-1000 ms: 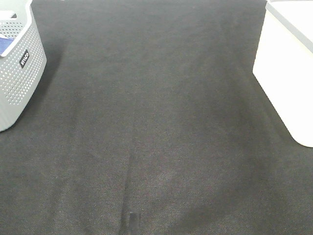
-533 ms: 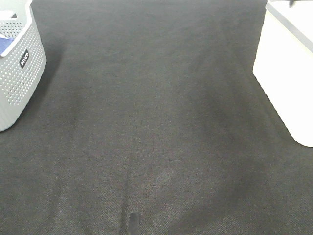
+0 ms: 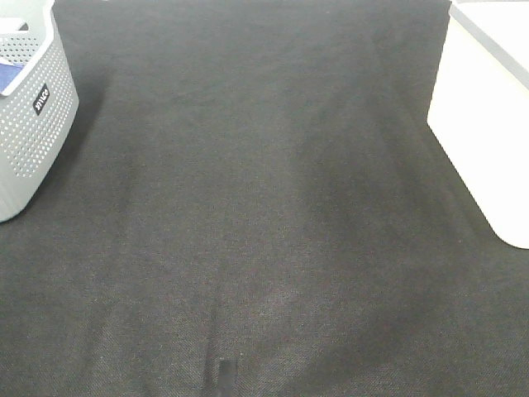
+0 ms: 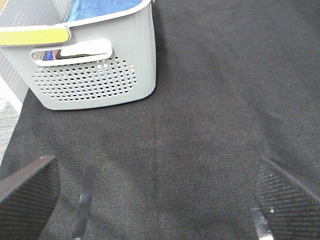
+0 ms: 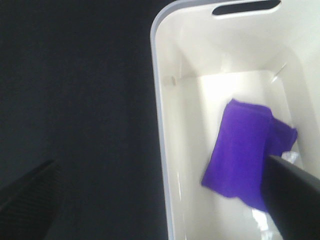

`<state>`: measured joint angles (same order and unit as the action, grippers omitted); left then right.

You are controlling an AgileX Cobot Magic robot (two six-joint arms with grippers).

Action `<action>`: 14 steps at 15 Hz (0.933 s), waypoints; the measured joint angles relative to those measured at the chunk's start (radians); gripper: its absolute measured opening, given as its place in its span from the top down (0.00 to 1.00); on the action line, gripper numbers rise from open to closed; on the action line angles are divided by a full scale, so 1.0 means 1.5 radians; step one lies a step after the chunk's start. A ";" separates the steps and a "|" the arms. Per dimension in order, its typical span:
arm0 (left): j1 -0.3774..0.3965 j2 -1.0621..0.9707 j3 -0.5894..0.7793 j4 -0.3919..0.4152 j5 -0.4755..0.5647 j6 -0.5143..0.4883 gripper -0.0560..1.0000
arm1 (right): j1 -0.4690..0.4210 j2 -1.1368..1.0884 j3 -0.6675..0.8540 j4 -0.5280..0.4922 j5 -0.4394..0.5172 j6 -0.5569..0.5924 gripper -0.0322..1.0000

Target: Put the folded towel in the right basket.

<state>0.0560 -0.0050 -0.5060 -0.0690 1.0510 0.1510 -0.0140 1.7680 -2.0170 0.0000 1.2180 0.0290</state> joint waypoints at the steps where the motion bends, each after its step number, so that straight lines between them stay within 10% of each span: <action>1: 0.000 0.000 0.000 0.000 0.000 0.000 0.01 | 0.000 -0.055 0.054 0.000 0.000 -0.004 0.01; 14: 0.000 0.000 0.000 0.000 0.000 0.000 0.01 | 0.000 -0.733 0.726 0.024 -0.012 -0.071 0.01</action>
<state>0.0560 -0.0050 -0.5060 -0.0690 1.0510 0.1510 -0.0140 0.6680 -0.9280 0.0360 1.2000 -0.0780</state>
